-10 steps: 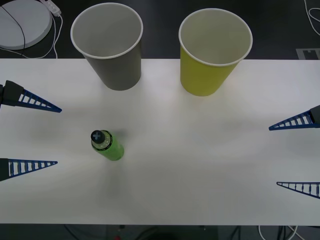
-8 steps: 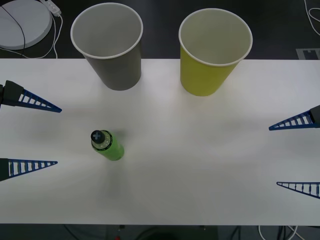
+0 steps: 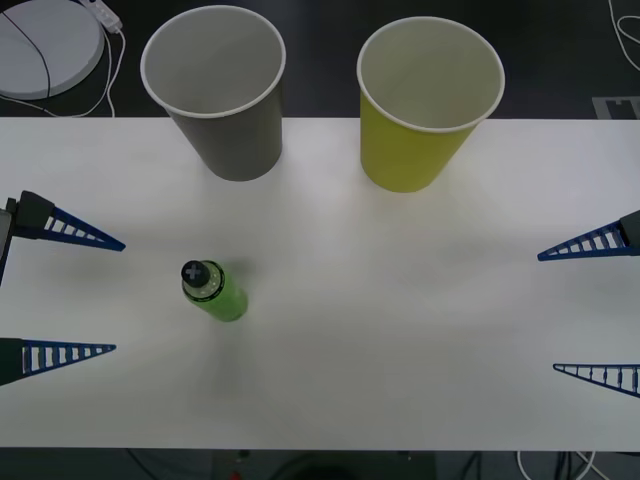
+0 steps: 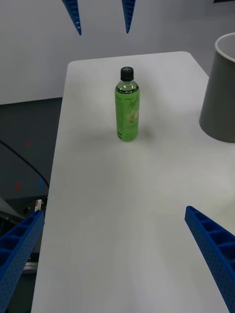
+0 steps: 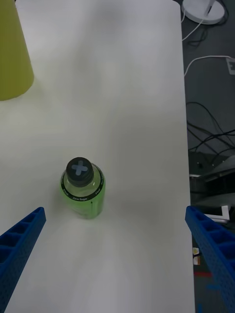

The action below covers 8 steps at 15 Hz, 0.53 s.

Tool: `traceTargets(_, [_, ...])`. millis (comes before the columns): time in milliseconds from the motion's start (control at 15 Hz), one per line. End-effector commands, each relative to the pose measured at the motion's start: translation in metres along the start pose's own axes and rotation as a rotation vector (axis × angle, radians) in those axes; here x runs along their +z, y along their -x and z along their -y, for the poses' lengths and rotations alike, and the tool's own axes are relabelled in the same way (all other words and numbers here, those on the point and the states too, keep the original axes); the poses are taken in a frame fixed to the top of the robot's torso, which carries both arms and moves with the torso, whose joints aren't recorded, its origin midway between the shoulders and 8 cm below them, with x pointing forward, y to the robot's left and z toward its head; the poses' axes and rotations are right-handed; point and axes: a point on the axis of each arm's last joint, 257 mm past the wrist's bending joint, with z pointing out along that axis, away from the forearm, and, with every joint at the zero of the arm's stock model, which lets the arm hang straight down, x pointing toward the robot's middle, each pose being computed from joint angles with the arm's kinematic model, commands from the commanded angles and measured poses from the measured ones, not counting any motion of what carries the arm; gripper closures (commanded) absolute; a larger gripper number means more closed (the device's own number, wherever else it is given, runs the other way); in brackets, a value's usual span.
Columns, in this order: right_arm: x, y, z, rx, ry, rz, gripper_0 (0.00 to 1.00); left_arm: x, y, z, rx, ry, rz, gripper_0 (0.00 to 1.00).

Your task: Put the can into the green bin and the plastic bottle into the gray bin

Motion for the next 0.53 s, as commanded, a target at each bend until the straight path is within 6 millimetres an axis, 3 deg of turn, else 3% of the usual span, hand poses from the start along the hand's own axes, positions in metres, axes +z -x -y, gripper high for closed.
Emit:
traceTargets(67, [0.0,0.0,0.0,0.0,0.0,0.0,0.0,0.007,-0.005,-0.006,-0.018,0.029,0.006,0.0])
traceTargets(533, [0.0,0.0,0.0,0.0,0.0,0.0,0.0,0.014,-0.024,-0.001,-0.081,0.108,0.053,0.0])
